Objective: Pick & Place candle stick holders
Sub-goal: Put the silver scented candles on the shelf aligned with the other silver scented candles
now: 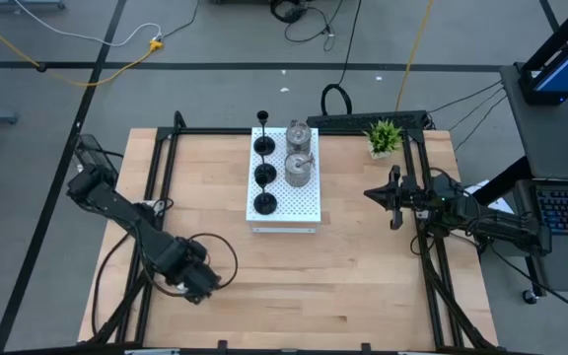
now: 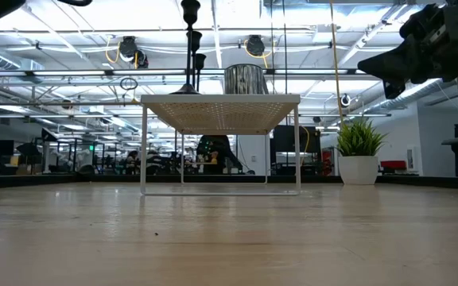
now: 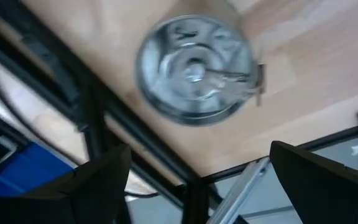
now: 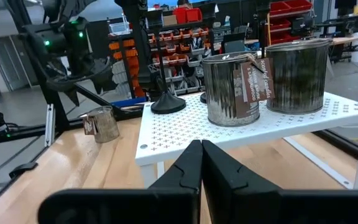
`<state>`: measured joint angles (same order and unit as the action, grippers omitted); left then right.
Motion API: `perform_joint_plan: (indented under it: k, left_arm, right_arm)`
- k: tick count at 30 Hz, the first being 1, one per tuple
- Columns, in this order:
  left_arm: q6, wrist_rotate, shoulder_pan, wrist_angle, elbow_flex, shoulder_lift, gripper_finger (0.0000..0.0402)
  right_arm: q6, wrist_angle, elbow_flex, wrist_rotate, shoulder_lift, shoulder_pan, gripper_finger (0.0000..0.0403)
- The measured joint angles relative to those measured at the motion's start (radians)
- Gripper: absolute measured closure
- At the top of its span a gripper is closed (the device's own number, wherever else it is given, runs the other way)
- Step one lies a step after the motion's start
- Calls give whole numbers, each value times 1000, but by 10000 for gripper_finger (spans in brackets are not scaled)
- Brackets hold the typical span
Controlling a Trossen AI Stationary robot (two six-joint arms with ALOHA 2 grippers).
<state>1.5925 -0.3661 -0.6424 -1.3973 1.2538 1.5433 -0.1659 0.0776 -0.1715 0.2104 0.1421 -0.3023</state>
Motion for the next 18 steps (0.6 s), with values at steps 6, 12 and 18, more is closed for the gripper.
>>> perform_joint_plan:
  k: [6, 12, 18]
  left_arm:
    - [1, 67, -2, 51, -18, 0, 11]
    - [4, 134, -2, 33, -18, 0, 11]
    - [37, 150, -3, 44, -58, 0, 11]
  right_arm:
    - [-9, 0, 0, 0, 0, 0, 403]
    - [-9, 0, 0, 0, 0, 0, 403]
    - [-12, 0, 0, 1, 0, 0, 403]
